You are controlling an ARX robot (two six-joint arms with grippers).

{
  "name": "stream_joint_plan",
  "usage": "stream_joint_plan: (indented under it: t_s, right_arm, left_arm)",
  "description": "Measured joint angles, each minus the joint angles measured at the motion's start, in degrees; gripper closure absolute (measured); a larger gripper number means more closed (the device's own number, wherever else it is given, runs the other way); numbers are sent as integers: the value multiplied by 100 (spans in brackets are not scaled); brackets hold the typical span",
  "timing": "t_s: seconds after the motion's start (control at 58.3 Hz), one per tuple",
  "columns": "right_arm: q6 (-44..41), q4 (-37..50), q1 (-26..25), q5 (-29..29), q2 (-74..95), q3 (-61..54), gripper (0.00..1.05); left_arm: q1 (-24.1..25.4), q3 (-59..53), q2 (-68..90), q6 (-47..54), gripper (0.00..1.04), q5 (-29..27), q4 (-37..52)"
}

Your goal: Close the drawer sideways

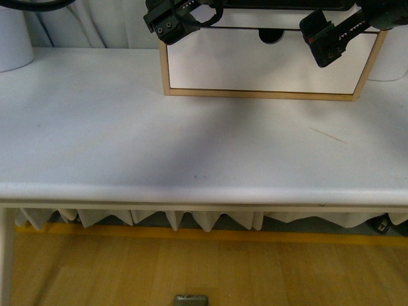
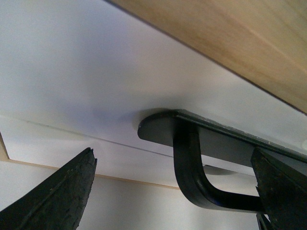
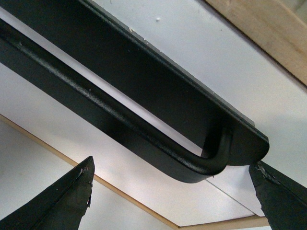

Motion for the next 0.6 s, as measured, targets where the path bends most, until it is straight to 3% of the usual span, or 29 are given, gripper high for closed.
stream_joint_plan:
  t_s: [0.24, 0.6]
  right_arm:
    - [31, 105, 2, -181, -122, -151, 9]
    - [-24, 358, -61, -415, -1320, -1370, 9]
  left_arm:
    - [11, -334, -173, -9, 6, -59, 264]
    - [219, -2052, -1401, 39, 6, -385, 750]
